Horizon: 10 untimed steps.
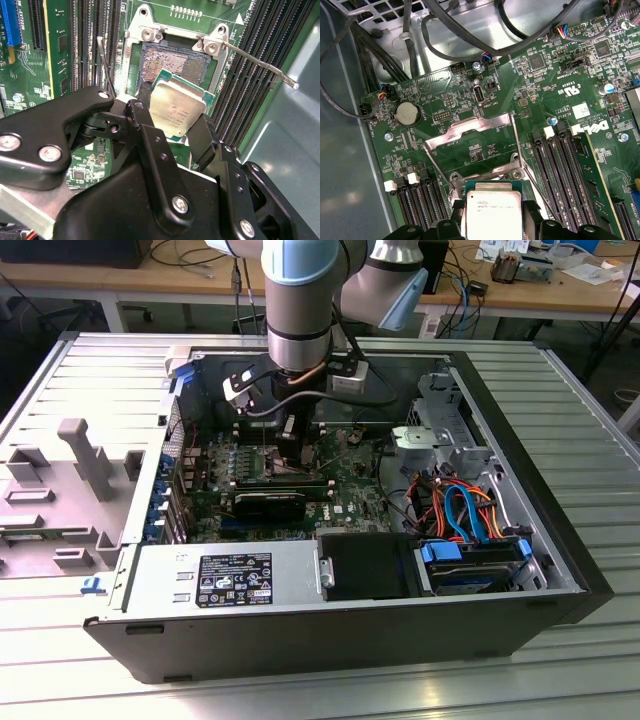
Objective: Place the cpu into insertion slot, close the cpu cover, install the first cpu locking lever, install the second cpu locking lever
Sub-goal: 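Close the cpu cover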
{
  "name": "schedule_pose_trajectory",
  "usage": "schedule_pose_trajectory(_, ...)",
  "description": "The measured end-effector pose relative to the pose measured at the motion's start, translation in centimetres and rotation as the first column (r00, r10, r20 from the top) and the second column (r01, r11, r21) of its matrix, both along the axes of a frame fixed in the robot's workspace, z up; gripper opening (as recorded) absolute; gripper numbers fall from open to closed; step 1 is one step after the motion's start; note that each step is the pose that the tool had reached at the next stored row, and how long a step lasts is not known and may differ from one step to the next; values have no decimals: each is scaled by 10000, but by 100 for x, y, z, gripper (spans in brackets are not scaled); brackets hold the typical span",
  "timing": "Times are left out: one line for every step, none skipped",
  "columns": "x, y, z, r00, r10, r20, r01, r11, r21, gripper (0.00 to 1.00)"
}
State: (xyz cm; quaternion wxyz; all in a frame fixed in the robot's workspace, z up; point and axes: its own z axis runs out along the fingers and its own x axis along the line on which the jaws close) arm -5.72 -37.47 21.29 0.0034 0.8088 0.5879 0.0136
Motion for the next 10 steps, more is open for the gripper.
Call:
schedule_pose_trajectory(0, 0, 0, 10000, -6, 0, 6, 10000, 0, 54)
schedule_pose_trajectory(0, 0, 0, 10000, -10, 0, 10, 10000, 0, 54)
schedule_pose_trajectory(0, 0, 0, 10000, -14, 0, 14, 10000, 0, 54)
schedule_pose_trajectory(0, 0, 0, 10000, -20, 0, 20, 10000, 0, 54)
schedule_pose_trajectory(0, 0, -1, 10000, -24, 0, 24, 10000, 0, 54)
schedule_pose_trajectory(0, 0, -1, 10000, -28, 0, 28, 10000, 0, 54)
schedule_pose_trajectory(0, 0, -1, 10000, -32, 0, 32, 10000, 0, 54)
schedule_pose_trajectory(0, 0, -1, 10000, -36, 0, 36, 10000, -1, 54)
schedule_pose_trajectory(0, 0, -1, 10000, -42, 0, 42, 10000, 0, 54)
schedule_pose_trajectory(0, 0, -1, 10000, -57, 0, 57, 10000, 0, 54)
